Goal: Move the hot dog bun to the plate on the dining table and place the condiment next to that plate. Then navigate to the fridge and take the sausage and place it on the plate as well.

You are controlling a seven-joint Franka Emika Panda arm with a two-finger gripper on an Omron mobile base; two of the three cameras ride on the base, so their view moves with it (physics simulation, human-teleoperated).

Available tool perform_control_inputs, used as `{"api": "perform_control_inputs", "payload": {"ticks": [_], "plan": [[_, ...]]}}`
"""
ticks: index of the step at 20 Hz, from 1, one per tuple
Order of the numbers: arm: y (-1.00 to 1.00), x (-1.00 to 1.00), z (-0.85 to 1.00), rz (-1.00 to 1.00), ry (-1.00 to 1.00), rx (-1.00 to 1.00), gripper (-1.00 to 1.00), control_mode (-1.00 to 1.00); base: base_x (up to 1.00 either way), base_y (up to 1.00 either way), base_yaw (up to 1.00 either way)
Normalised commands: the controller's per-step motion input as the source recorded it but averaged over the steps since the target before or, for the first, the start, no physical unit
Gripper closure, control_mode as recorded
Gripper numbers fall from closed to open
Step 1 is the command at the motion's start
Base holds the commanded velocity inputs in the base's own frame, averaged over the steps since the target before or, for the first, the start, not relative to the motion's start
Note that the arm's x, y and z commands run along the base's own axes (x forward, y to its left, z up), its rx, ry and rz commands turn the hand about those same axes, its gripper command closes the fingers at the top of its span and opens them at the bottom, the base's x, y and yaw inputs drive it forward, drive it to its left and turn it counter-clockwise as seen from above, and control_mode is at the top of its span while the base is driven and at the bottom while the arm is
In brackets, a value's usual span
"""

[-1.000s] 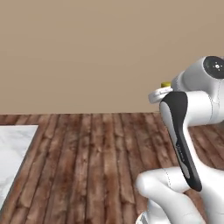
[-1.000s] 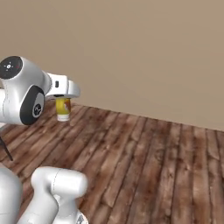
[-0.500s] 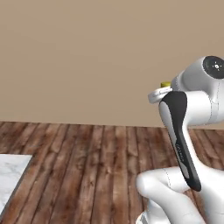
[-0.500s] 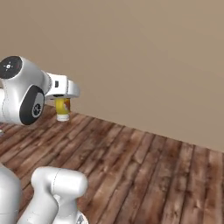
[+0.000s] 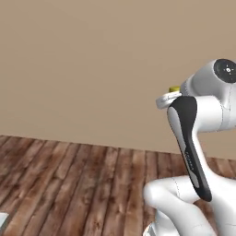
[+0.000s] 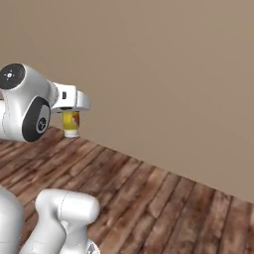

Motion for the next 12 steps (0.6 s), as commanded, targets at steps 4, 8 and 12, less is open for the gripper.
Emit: {"api": "perform_control_inputs", "payload": {"ticks": [4,8,12], "plan": [[0.00,0.00,0.00,0.00,0.00,0.00,1.00,1.00,1.00,-0.28,0.26],[0.00,0.00,0.00,0.00,0.00,0.00,1.00,1.00,0.91,-0.17,0.56],[0.00,0.00,0.00,0.00,0.00,0.00,1.00,1.00,0.63,-0.01,0.80]]}}
